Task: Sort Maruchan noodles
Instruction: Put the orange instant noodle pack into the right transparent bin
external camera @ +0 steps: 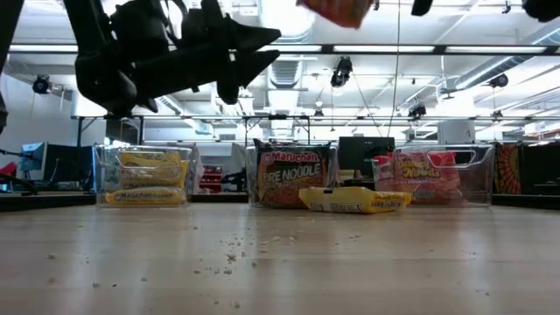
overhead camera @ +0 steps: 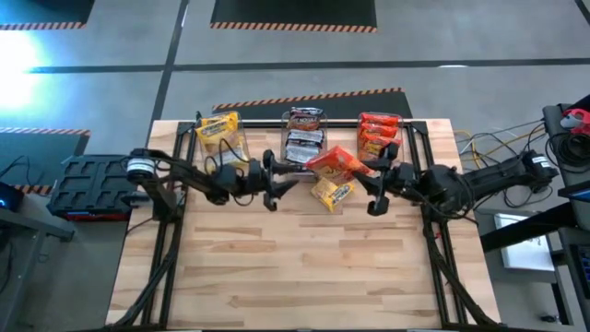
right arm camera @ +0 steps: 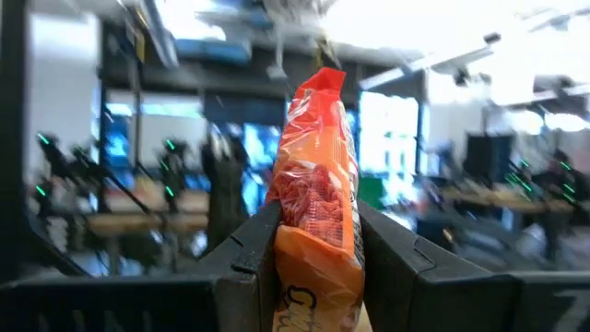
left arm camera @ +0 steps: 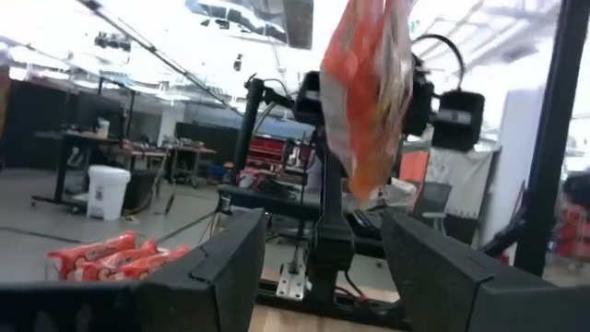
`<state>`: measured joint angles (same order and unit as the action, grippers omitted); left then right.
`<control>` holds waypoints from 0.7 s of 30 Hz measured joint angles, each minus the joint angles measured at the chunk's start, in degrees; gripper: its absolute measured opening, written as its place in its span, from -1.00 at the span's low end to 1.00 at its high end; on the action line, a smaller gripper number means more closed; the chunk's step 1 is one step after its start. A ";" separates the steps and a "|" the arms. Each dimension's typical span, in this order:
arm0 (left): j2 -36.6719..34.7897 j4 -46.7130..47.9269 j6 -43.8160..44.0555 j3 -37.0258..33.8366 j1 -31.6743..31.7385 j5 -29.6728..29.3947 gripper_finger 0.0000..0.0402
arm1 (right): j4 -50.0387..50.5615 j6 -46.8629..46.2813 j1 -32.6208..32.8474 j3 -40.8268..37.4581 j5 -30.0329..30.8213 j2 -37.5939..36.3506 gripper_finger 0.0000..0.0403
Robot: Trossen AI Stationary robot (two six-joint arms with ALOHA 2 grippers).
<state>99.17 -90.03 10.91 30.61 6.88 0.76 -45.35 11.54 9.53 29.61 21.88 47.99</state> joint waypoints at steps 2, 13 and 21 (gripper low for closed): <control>0.96 0.26 -2.59 1.26 -1.32 -0.42 -0.01 | -5.39 -0.01 -0.62 -1.22 -1.72 1.61 -0.48; 3.02 2.08 -5.92 6.24 -2.87 4.21 0.02 | -10.95 -0.55 -1.69 -2.06 -7.37 9.01 -0.48; 3.02 0.01 -5.93 5.38 -2.94 2.87 0.15 | -11.17 0.46 -1.71 -1.93 -8.98 8.92 -0.48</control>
<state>102.19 -90.02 4.99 35.99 3.95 3.63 -56.52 12.00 7.81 27.68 12.90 56.91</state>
